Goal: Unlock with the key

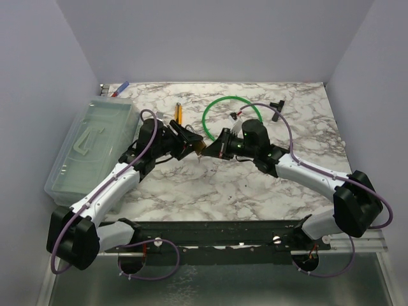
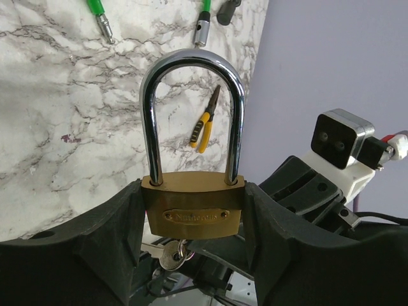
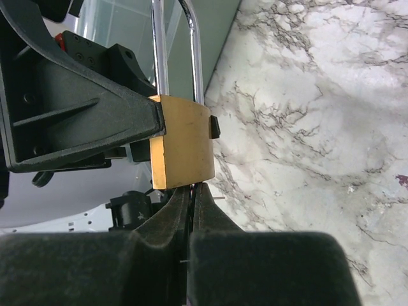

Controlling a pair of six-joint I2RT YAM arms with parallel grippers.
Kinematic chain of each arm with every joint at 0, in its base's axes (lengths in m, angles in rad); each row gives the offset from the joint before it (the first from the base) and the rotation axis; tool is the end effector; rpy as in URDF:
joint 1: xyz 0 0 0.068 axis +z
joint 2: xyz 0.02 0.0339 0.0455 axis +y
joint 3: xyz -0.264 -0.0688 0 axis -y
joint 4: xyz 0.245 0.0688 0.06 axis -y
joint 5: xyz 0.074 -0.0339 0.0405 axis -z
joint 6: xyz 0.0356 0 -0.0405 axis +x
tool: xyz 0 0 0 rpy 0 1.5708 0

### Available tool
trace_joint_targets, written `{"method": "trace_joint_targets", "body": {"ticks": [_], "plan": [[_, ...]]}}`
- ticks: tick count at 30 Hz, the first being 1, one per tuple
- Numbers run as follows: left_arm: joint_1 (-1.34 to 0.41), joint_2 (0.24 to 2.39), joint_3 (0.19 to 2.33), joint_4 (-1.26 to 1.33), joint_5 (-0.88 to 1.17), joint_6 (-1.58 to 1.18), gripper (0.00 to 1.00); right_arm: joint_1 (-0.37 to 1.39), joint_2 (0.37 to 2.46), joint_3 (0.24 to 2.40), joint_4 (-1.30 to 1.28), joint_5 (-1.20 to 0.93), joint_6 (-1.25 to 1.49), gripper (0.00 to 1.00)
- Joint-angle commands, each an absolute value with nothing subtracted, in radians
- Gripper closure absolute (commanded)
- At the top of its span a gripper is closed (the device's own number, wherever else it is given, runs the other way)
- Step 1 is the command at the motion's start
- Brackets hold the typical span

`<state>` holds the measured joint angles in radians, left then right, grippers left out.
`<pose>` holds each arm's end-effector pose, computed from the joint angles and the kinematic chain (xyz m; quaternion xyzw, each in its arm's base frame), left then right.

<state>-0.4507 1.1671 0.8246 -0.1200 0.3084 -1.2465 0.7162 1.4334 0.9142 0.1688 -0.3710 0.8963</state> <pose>0.2327 -0.1246 0.2824 -0.2511 0.8059 -0.4765 0.2457 0.2382 0.2244 0.2687 -0.0328 0.8117 0.5111 0.2808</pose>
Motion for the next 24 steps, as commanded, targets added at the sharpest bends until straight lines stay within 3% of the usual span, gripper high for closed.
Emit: {"method": "trace_joint_targets", "body": {"ticks": [1,17,24], "plan": [[-0.482,1.109,0.824,0.048,0.467,-1.313,1.00,0.708,1.439,0.914,0.347,-0.411,0.961,1.00],[-0.482,1.059,0.769,0.227,0.488,-1.347,1.00,0.688,1.454,0.891,0.564,-0.565,1.052,1.00],[-0.482,1.048,0.763,0.216,0.463,-1.341,1.00,0.685,1.441,0.919,0.450,-0.544,0.962,1.00]]}}
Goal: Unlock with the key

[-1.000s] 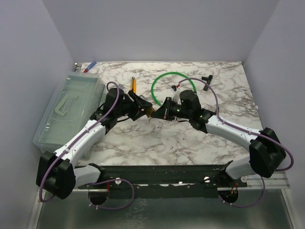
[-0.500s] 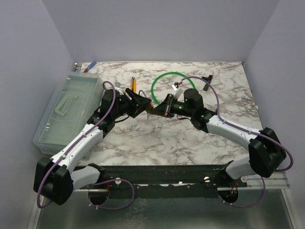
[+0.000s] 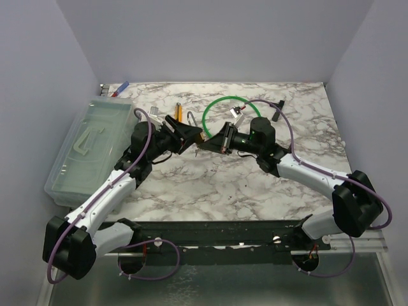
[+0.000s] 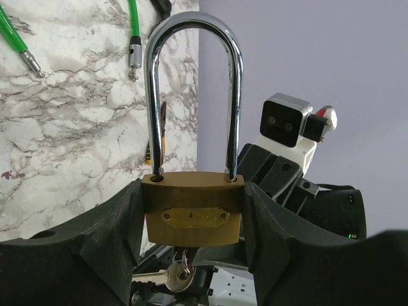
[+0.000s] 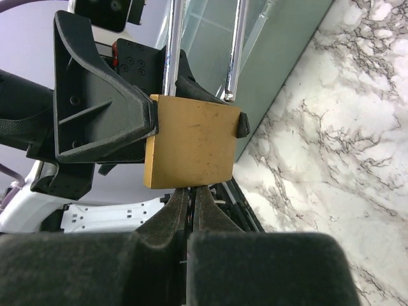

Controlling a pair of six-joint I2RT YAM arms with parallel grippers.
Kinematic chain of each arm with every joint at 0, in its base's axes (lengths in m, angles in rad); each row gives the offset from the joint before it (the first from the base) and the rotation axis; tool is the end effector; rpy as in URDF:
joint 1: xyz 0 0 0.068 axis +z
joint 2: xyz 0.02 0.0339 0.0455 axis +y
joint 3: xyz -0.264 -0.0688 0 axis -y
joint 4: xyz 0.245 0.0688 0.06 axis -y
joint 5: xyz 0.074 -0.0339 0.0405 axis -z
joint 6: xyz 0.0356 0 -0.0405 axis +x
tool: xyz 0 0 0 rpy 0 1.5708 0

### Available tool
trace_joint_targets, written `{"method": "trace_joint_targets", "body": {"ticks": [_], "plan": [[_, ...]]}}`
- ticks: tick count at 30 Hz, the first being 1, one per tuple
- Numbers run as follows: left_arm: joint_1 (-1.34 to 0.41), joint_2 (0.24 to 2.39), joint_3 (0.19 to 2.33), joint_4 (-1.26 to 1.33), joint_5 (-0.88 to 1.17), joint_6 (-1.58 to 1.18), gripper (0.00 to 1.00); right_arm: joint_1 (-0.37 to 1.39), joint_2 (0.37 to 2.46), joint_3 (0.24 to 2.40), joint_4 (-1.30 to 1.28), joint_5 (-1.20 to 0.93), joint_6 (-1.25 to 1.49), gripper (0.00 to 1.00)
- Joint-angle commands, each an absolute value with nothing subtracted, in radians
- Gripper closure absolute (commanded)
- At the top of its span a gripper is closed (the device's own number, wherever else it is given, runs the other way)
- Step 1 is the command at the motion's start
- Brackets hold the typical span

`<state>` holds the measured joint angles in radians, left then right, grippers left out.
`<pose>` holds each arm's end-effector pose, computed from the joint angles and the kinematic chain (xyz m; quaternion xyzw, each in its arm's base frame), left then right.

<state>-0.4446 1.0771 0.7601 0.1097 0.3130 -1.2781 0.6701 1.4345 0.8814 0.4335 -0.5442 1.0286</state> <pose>0.2227 -0.1183 0.3044 -0.2207 0.7411 -0.5511 0.3136 0.2455 0.2180 0.2849 -0.0470 0.7408 0.6127 0.2712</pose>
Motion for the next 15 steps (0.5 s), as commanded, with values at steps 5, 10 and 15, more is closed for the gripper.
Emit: {"method": "trace_joint_targets", "body": {"ticks": [5,10,15], "plan": [[-0.482,1.042,0.757,0.159,0.376,-1.354,1.00,0.685,1.395,0.957,0.208,-0.470,0.786,0.86],[-0.482,1.048,0.764,0.124,0.303,-1.387,1.00,0.684,1.348,0.987,0.036,-0.418,0.627,0.68],[-0.482,1.080,0.782,0.117,0.285,-1.395,1.00,0.686,1.301,0.988,-0.023,-0.415,0.546,0.42]]}}
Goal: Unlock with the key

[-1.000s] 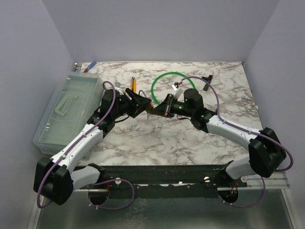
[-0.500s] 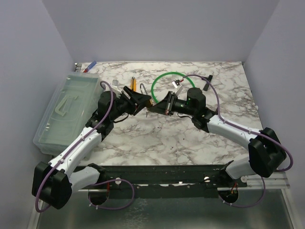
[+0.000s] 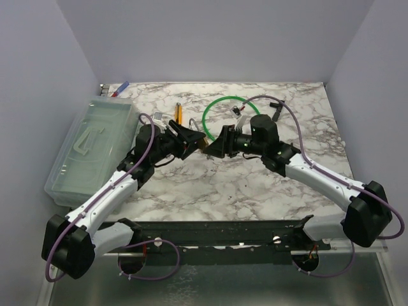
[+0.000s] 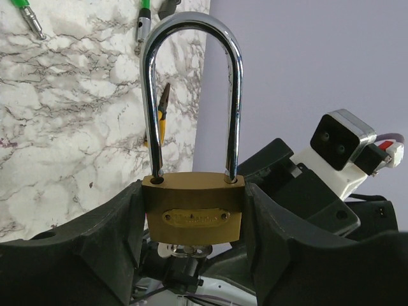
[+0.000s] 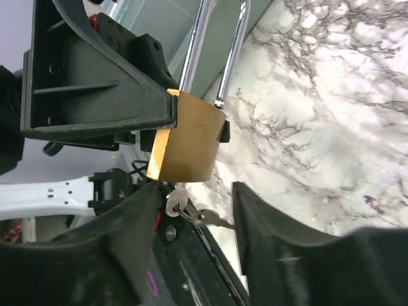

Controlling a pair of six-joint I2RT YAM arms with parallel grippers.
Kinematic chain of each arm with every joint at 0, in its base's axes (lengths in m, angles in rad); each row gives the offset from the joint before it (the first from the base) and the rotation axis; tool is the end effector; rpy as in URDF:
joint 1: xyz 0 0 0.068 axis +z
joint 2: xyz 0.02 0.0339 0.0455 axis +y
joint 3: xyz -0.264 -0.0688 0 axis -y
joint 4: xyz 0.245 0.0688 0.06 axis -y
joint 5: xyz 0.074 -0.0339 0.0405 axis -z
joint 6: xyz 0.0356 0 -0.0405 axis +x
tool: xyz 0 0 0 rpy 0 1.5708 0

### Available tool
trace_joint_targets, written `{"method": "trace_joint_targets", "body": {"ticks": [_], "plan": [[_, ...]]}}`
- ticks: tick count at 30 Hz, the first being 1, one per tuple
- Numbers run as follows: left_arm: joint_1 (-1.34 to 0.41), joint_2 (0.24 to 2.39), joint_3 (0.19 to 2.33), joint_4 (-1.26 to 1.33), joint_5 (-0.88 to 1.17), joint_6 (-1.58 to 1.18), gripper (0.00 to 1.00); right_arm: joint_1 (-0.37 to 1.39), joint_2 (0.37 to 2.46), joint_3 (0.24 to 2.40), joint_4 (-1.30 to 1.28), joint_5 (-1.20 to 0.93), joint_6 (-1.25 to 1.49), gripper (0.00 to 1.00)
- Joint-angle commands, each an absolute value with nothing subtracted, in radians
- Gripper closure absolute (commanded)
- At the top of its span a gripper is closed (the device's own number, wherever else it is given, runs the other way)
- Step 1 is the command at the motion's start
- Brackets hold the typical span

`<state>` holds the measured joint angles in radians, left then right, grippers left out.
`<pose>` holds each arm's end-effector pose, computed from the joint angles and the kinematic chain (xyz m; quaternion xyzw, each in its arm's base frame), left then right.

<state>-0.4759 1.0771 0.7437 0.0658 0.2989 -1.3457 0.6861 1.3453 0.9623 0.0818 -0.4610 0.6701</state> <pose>0.2176 -0.1240 0.2939 -0.2494 0.7511 -0.5463 0.2742 0.2312 0.2098 0.3035 -0.1418 0.7828 0.5054 0.3342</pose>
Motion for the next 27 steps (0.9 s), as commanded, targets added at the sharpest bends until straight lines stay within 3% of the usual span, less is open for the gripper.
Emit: {"method": "trace_joint_targets", "body": {"ticks": [1,8,16,27], "plan": [[-0.482,1.088,0.786,0.117,0.288,-1.397,1.00,0.687,1.293,0.981,-0.016,-0.411,0.546,0.39],[-0.482,1.106,0.797,0.124,0.292,-1.407,1.00,0.719,1.307,0.999,0.021,-0.346,0.545,0.31],[-0.482,1.106,0.796,0.124,0.277,-1.420,1.00,0.779,1.364,1.040,0.072,-0.223,0.568,0.31],[-0.482,1.101,0.793,0.124,0.255,-1.444,1.00,0.870,1.421,1.033,0.153,0.093,0.612,0.45]]}}
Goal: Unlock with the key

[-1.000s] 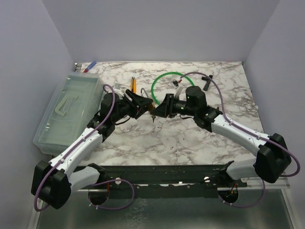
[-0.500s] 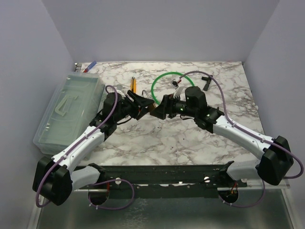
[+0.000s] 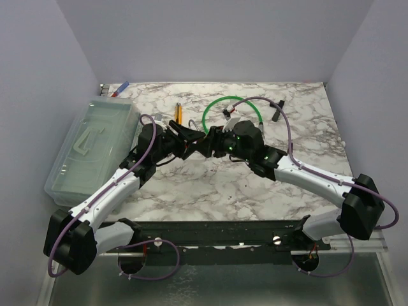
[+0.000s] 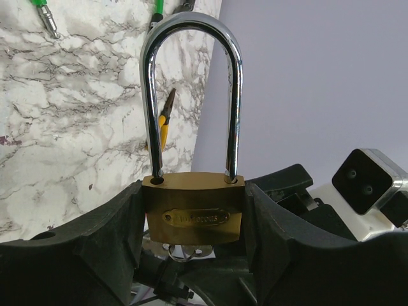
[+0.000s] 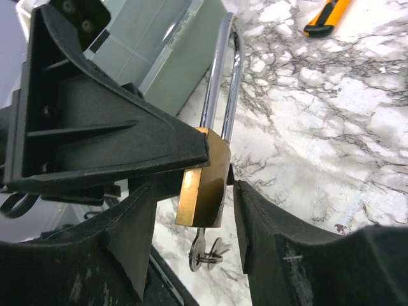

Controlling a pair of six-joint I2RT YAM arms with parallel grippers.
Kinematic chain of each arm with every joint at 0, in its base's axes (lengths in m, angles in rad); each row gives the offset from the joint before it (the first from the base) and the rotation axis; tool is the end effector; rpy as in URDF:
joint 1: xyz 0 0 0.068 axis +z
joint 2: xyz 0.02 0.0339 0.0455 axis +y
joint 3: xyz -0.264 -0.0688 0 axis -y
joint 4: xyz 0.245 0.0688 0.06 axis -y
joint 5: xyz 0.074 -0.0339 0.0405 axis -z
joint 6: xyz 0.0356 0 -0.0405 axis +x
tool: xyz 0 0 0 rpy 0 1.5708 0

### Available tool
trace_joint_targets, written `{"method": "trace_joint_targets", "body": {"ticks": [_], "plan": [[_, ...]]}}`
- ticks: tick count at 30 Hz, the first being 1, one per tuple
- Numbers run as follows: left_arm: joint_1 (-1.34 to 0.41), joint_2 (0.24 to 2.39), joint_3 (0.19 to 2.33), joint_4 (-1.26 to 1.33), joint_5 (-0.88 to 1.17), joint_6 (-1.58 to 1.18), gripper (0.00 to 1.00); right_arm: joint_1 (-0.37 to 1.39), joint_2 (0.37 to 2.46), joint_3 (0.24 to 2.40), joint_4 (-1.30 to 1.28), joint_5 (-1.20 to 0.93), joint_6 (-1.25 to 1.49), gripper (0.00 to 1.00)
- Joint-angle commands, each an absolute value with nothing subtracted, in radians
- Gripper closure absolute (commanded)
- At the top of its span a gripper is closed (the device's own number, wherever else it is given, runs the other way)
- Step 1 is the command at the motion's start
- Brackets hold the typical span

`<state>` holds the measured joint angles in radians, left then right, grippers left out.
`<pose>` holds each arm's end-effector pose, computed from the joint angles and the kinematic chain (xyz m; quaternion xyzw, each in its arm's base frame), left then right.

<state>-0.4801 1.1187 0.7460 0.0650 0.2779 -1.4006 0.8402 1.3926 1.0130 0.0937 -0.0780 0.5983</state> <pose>0.2242 -0.1278 0.2849 -0.2818 0.7525 -0.5382 0.2544 0.2168 0.2462 0.3074 -0.1197 0.7914 0.4179 0.4298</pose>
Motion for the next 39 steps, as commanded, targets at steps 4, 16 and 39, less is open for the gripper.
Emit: {"method": "trace_joint_targets", "body": {"ticks": [4,16,39], "plan": [[-0.482,1.099,0.791,0.123,0.251,-1.451,1.00,0.892,1.429,1.014,0.202,0.180,0.625,0.52],[-0.481,1.098,0.787,0.123,0.243,-1.449,1.00,0.907,1.452,1.004,0.234,0.250,0.635,0.94],[-0.479,0.901,0.713,0.141,0.267,-1.208,0.04,0.906,1.172,0.920,0.208,-0.074,0.628,1.00]]}}
